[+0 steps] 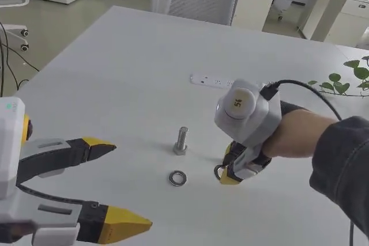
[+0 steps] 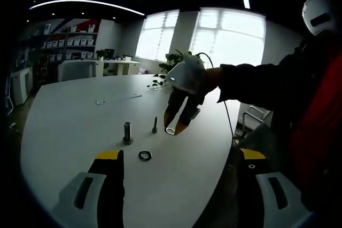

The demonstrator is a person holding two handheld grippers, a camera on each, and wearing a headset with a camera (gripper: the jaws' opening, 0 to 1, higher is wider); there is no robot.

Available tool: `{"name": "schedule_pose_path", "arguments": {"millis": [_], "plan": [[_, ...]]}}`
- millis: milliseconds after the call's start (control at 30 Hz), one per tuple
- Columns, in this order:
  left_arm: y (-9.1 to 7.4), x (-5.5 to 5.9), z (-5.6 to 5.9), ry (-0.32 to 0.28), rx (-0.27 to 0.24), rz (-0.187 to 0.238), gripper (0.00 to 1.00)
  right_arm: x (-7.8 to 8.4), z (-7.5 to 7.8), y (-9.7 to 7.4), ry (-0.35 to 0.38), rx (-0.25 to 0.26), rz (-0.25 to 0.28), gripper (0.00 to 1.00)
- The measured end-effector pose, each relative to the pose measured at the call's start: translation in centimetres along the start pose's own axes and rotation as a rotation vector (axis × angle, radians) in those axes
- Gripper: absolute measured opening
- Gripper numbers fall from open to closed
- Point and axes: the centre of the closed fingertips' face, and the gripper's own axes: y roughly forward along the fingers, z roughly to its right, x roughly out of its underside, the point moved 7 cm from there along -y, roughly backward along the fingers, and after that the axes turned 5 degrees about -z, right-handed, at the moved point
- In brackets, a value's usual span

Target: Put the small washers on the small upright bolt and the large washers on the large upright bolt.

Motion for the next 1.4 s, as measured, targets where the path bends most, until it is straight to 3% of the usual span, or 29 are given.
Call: {"name": "schedule_pose_path", "arguments": {"millis": [300,767,1167,1400], "plan": [[-0.1,0.0,0.0,-0.002,0.001,0.005,0.87,-0.8,1.2,-2.2,-0.024,0.038,-0.003,0.23],[-0.2,0.1,-0.2,-0.005,-0.004,0.009,0.87,-4.0,3.9,-5.7,-0.101,0.105,-0.001,0.23],[-0.1,0.2,-0.4,-0.013,-0.009,0.005,0.87,-6.5,5.6,-5.9,-0.156,0.095,-0.007,0.23],[0.0,0.3,-0.6,-0.02,-0.012,-0.002,0.87,-8.0,6.6,-4.7,-0.186,0.083,-0.016,0.23]]}}
